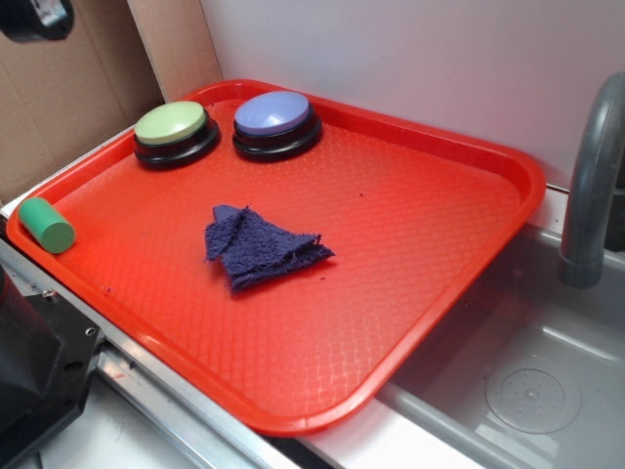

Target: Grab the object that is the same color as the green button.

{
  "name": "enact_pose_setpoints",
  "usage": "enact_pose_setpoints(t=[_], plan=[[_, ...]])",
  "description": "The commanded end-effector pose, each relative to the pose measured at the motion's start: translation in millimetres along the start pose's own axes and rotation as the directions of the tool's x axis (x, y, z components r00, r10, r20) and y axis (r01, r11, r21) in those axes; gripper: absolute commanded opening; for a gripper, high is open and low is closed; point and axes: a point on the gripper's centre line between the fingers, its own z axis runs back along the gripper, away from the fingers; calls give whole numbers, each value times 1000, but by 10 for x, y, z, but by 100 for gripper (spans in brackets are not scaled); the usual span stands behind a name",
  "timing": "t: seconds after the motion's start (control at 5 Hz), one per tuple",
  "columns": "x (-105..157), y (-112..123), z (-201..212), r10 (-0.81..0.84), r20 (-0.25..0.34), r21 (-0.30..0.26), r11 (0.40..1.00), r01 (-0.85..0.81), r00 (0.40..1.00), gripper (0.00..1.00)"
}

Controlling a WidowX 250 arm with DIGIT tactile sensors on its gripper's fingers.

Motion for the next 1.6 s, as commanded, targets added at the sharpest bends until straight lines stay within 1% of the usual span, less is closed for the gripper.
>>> enact_pose_setpoints(t=[0.0, 0.2, 0.4, 0.6, 0.8, 1.0, 1.2, 1.4], plan=[[90, 411, -338, 438, 102, -32, 899, -437, 893, 100], [157, 596, -507, 566, 108, -28, 823, -567, 817, 100], [245, 820, -726, 695, 120, 5, 714, -700, 709, 100], [327, 1024, -984, 769, 159, 44, 621, -783, 619, 100], [378, 1182, -1214, 812, 184, 74, 550, -832, 554, 100], [416, 1292, -1414, 817, 222, 140, 513, -847, 532, 100], [444, 1407, -1608, 834, 215, 176, 479, -860, 509, 100], [449, 1446, -1708, 841, 213, 200, 461, -865, 498, 100]])
